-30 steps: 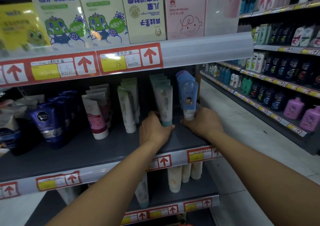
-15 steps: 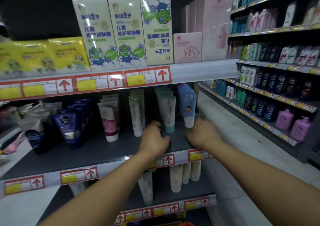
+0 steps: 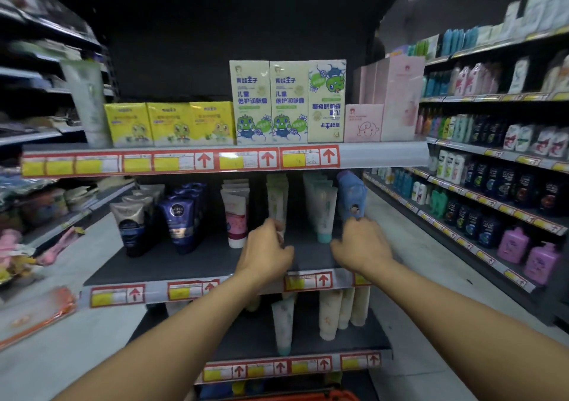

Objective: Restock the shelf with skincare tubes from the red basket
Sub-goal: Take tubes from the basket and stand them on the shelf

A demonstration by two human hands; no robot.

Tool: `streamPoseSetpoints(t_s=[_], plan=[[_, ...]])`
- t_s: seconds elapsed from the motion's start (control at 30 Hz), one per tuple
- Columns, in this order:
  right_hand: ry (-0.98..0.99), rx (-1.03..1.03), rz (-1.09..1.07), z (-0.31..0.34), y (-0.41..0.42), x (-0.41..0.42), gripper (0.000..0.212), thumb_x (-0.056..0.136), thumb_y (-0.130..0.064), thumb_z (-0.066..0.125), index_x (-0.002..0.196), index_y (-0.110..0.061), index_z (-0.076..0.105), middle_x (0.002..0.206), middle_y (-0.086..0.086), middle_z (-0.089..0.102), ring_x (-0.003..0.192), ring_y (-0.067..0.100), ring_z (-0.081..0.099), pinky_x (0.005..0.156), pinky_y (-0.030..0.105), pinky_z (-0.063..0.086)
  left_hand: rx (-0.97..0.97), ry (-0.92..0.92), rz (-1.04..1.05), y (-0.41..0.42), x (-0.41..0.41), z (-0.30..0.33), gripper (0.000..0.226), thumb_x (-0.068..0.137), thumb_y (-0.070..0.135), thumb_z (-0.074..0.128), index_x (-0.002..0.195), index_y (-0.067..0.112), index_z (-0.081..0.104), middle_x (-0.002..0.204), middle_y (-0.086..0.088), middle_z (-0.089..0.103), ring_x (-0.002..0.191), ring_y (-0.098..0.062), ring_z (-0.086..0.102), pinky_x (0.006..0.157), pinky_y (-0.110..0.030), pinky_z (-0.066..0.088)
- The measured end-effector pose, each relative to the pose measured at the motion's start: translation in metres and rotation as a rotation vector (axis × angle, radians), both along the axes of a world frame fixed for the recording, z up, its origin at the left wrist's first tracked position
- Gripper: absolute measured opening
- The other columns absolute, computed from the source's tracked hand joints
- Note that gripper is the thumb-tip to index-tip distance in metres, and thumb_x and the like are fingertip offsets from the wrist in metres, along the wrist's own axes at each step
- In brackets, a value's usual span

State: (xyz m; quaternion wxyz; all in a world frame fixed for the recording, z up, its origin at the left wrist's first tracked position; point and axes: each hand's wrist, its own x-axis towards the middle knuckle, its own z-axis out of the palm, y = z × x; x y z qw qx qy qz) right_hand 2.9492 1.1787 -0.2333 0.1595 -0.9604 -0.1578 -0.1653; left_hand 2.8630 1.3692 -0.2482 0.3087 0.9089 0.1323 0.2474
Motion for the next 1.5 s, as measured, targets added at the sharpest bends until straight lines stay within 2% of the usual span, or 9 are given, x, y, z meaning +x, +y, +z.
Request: streamPoseSetpoints(t_s=[0.13,0.23,0.33,0.57,0.8,1.03,1.23,1.4,1.5], plan=[[-0.021,0.008,0.062,0.010,0.024,-0.026,0.042,0.087,-0.041,0.061,0.115,-0.009,0.061,0.117,0.015,0.060,0.113,0.035,0.056,0.075,0.038,0.046,0.009,-0.020,0.065,0.019,-0.029,0.009,0.036,0.086,0.033,0.075,0.119,0.030,0.059,0.096,0.014,0.064,0.089,-0.013,0.059,0.076,-0.029,0.043],[-0.051,-0.010,0.110,0.016,0.043,-0.045,0.036,0.088,-0.040,0.061,0.108,-0.010,0.061,0.113,0.014,0.061,0.112,0.034,0.055,0.071,0.035,0.041,0.003,-0.025,0.103,0.037,-0.051,0.014,0.031,0.085,0.032,0.073,0.112,0.033,0.057,0.094,0.014,0.064,0.091,-0.014,0.060,0.077,-0.028,0.042],[-0.058,-0.001,0.165,0.020,0.063,-0.061,0.034,0.089,-0.040,0.062,0.106,-0.011,0.060,0.111,0.012,0.061,0.112,0.033,0.055,0.071,0.035,0.042,-0.011,-0.030,0.131,0.057,-0.070,0.019,0.022,0.085,0.034,0.070,0.102,0.032,0.056,0.095,0.009,0.068,0.091,-0.019,0.064,0.077,-0.033,0.050],[-0.062,0.011,0.267,0.020,0.122,-0.095,0.038,0.089,-0.040,0.060,0.113,-0.011,0.062,0.115,0.012,0.062,0.115,0.033,0.054,0.085,0.040,0.053,-0.021,-0.043,0.213,0.105,-0.111,0.019,0.030,0.085,0.031,0.073,0.110,0.034,0.057,0.092,0.016,0.064,0.092,-0.015,0.063,0.080,-0.033,0.050],[-0.049,0.017,0.347,0.005,0.181,-0.112,0.038,0.089,-0.040,0.061,0.113,-0.011,0.062,0.114,0.010,0.061,0.113,0.031,0.055,0.081,0.040,0.052,-0.019,-0.028,0.301,0.153,-0.133,0.008,0.031,0.084,0.029,0.075,0.106,0.037,0.055,0.088,0.015,0.064,0.081,-0.006,0.059,0.069,-0.028,0.041],[0.024,0.022,0.409,-0.013,0.230,-0.109,0.042,0.090,-0.041,0.063,0.120,-0.013,0.060,0.118,0.010,0.061,0.113,0.029,0.058,0.086,0.041,0.056,-0.052,-0.011,0.370,0.199,-0.133,-0.010,0.032,0.086,0.027,0.075,0.114,0.028,0.060,0.089,0.014,0.062,0.088,-0.014,0.061,0.074,-0.029,0.044],[0.141,0.119,0.389,-0.035,0.265,-0.089,0.048,0.089,-0.040,0.066,0.126,-0.011,0.055,0.117,0.010,0.063,0.109,0.030,0.060,0.085,0.040,0.055,-0.105,-0.041,0.463,0.229,-0.120,-0.018,0.044,0.089,0.023,0.076,0.128,0.018,0.056,0.118,-0.003,0.066,0.104,-0.024,0.064,0.078,-0.032,0.045],[0.213,0.271,0.334,-0.050,0.297,-0.070,0.069,0.080,-0.047,0.078,0.131,-0.011,0.051,0.125,0.011,0.062,0.114,0.032,0.061,0.082,0.032,0.047,-0.136,-0.072,0.533,0.260,-0.105,-0.022,0.077,0.084,0.026,0.086,0.142,0.011,0.039,0.140,-0.015,0.048,0.126,-0.036,0.056,0.098,-0.043,0.051],[0.208,0.285,0.307,-0.054,0.316,-0.060,0.076,0.071,-0.054,0.085,0.125,-0.012,0.053,0.122,0.010,0.062,0.110,0.031,0.062,0.077,0.030,0.044,-0.176,-0.025,0.530,0.281,-0.094,-0.026,0.092,0.078,0.034,0.091,0.146,0.011,0.035,0.144,-0.016,0.047,0.128,-0.038,0.056,0.101,-0.046,0.052]])
